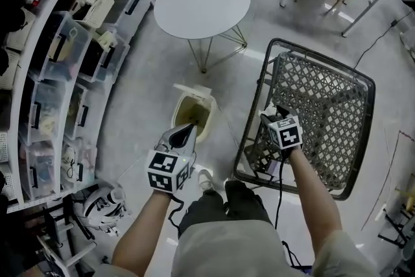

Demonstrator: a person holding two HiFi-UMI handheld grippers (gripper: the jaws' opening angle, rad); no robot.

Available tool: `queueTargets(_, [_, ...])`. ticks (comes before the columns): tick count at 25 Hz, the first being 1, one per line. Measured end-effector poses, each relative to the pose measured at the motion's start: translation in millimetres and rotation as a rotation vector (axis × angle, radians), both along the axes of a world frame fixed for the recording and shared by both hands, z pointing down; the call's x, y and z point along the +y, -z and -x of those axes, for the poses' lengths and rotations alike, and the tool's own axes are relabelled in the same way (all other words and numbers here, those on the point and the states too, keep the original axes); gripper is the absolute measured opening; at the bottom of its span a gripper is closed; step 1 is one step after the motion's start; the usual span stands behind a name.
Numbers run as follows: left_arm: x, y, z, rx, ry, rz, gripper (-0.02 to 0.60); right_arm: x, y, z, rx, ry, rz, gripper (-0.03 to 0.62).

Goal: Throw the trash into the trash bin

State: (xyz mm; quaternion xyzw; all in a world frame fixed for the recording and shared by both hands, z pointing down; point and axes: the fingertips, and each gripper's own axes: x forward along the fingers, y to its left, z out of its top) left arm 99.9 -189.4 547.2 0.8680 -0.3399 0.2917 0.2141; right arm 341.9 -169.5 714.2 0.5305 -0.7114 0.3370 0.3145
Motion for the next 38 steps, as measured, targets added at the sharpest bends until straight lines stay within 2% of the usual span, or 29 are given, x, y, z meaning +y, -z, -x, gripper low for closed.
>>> queueTargets(5, [0, -19, 4, -0.020, -0.001, 0.016, 0.002, 0, -32, -3, 0.051, 0.012, 0.075, 0.236])
queueTargets(8, [1, -25, 7, -0.019, 0.000, 0.027, 0.002, 2, -39, -2, 0.071, 0.024, 0.082, 0.207])
queueTargets(11, [2, -31, 12, -0.018, 0.010, 0.037, 0.002, 5, -40, -3, 0.096, 0.040, 0.074, 0.110])
queueTargets(13, [2, -34, 16, -0.017, 0.019, 0.042, 0.002, 6, -36, -5, 0.088, 0.028, 0.069, 0.072])
queueTargets(18, [-4, -28, 37, -0.011, 0.052, 0.030, 0.002, -3, 5, 14, 0.005, 0.020, 0.006, 0.066])
queueTargets(22, [-13, -16, 61, -0.010, 0.085, 0.002, 0.002, -19, 53, 54, -0.059, 0.079, -0.070, 0.064])
queueTargets(27, [-22, 0, 100, -0.002, 0.133, -0.020, 0.002, -38, 91, 124, -0.108, 0.179, -0.130, 0.063])
queueTargets(32, [-33, -9, 140, -0.010, 0.173, -0.032, 0.002, -57, 79, 190, -0.134, 0.257, -0.106, 0.063])
queueTargets(35, [-29, -27, 161, -0.023, 0.189, -0.028, 0.002, -57, 58, 230, -0.190, 0.281, -0.078, 0.063])
queueTargets(38, [-26, -48, 183, -0.023, 0.214, -0.005, 0.002, -55, 31, 267, -0.191, 0.313, -0.038, 0.063])
